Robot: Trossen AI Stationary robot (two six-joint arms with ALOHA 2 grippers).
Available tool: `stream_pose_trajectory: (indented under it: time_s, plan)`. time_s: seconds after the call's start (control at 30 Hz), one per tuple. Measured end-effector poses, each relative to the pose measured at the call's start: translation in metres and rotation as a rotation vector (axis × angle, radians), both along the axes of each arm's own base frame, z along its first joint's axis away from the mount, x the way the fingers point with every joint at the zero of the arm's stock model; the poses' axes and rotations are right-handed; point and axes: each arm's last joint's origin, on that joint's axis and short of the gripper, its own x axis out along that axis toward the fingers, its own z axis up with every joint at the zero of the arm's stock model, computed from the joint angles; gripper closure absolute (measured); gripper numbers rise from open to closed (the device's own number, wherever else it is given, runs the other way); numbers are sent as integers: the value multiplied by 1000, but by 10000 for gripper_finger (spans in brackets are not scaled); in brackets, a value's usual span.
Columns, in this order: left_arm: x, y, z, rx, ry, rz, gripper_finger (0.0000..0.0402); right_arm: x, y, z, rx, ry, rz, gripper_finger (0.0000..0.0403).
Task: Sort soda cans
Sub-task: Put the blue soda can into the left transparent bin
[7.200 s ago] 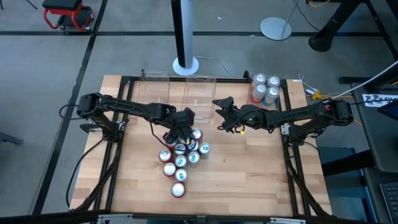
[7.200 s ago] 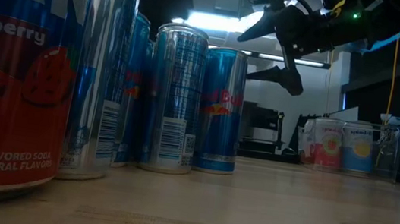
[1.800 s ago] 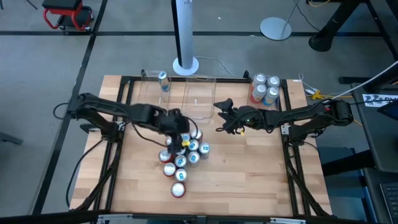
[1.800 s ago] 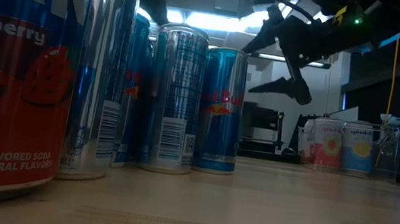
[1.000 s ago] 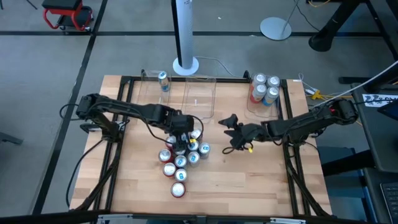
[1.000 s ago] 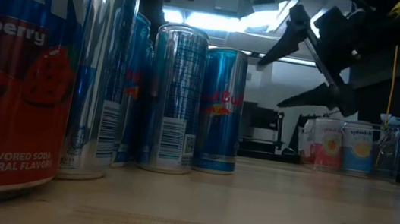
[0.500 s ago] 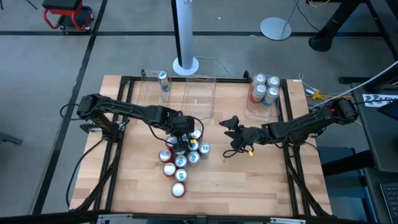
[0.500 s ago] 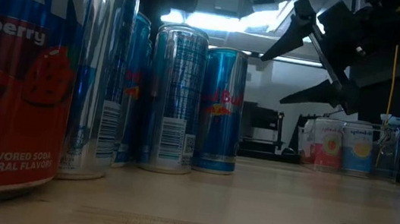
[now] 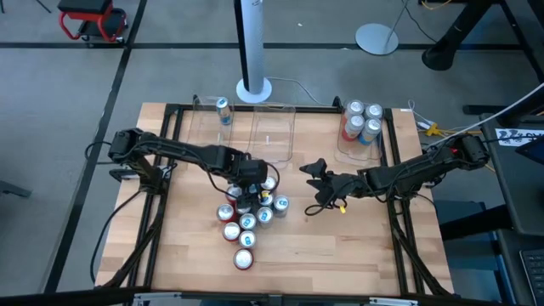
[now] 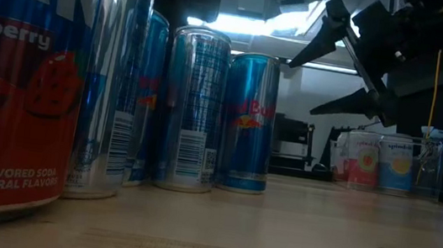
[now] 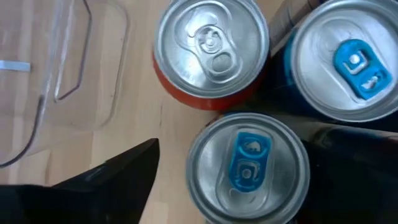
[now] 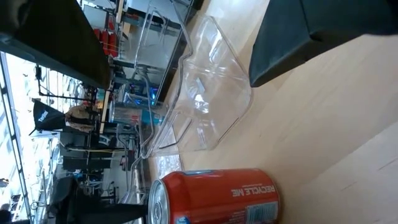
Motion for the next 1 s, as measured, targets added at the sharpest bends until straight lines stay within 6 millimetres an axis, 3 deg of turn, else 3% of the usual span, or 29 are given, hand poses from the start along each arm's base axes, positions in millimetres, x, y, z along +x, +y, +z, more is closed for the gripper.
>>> stream_pose_trajectory:
  time_s: [0.4, 0.8, 1.0]
  plan:
    - [-1, 0, 1, 4, -2, -12, 168, 0, 0, 0, 0, 0, 0, 22]
    - [-7, 3, 12, 50, -19, -9, 168, 0, 0, 0, 0, 0, 0, 22]
    - [-17, 13, 39, 79, -74, 30, 168, 0, 0, 0, -1, 1, 0, 22]
